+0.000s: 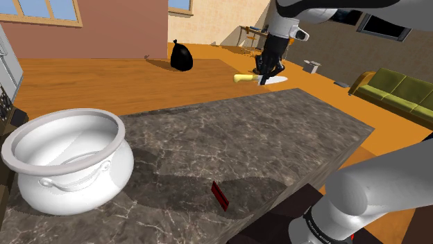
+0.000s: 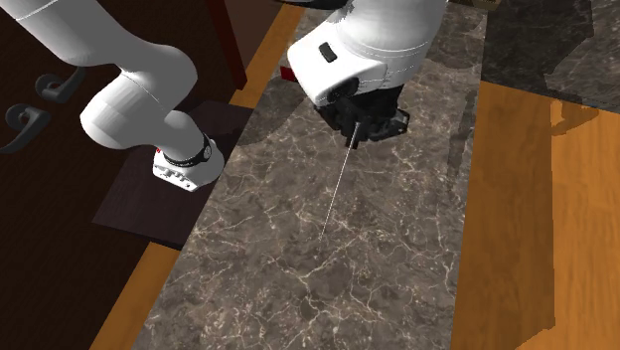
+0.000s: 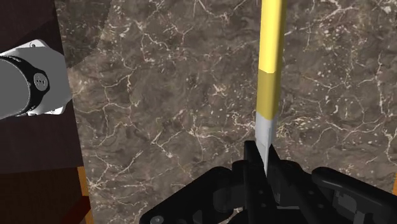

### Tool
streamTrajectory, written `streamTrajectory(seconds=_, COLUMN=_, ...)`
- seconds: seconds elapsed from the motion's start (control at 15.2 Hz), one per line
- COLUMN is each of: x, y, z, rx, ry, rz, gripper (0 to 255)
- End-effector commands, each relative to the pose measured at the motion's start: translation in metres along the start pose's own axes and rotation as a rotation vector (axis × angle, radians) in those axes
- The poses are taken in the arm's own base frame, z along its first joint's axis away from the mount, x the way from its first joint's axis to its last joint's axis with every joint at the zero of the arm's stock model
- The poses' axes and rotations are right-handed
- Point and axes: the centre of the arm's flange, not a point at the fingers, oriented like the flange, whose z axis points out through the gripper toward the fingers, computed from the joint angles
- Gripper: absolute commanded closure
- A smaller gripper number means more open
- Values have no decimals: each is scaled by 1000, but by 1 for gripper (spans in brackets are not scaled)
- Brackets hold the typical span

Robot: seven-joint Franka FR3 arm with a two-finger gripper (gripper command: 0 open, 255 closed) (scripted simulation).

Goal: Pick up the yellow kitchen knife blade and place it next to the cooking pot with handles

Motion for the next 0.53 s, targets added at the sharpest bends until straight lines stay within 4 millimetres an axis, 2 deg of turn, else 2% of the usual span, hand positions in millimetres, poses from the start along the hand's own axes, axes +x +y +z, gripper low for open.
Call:
streamTrajectory(seconds=0.0, x=-25, y=6, z=1, rx=0, ry=0, rz=1, gripper=255)
streamTrajectory(seconds=0.46, x=-116, y=22, z=3, rx=0, ry=0, rz=1, gripper=255)
